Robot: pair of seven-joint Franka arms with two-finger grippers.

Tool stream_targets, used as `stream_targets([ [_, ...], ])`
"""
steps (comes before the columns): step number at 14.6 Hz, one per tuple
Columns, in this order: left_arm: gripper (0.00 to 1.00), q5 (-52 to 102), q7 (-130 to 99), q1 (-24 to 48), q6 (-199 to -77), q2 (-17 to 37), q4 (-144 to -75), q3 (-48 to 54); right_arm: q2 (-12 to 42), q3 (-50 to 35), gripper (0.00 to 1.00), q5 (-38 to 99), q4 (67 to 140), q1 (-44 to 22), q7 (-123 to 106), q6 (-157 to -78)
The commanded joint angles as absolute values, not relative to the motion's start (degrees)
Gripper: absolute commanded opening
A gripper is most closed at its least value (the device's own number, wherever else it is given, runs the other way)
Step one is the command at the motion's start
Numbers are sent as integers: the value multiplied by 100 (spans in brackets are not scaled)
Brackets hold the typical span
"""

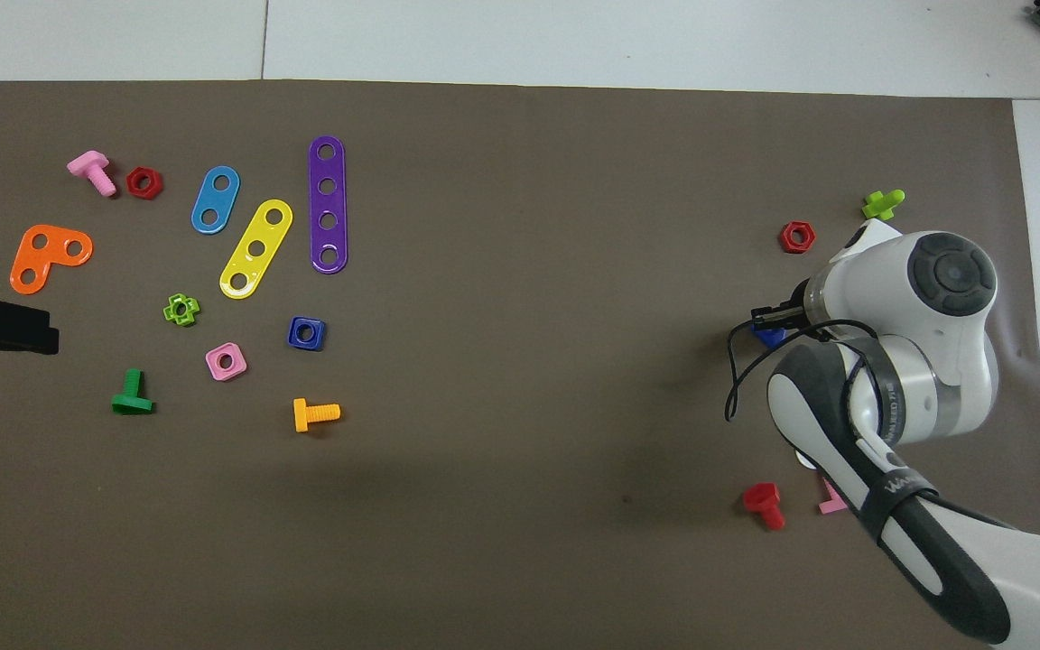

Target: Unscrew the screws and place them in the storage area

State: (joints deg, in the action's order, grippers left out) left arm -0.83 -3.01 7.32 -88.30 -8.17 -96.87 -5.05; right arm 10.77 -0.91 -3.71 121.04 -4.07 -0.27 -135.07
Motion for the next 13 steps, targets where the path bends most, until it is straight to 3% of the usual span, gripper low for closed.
stream_targets([
  [1,100,-158,-45,589,-9069,-905,-9782,-483,1151,-149,84,-246,12023,-290,-211,-13579],
  [2,100,-158,-27,571,-9096,-905,-9791,-483,1151,-149,96,-246,12006,-273,-185,-13579],
  [8,100,-158,-53,580,-9053,-949,-9870,-466,740,-105,97,-246,11409,-167,403,-13045],
  [13,100,-158,-88,633,-9044,-967,-9888,-457,176,-114,97,-237,10532,-176,932,-11307],
])
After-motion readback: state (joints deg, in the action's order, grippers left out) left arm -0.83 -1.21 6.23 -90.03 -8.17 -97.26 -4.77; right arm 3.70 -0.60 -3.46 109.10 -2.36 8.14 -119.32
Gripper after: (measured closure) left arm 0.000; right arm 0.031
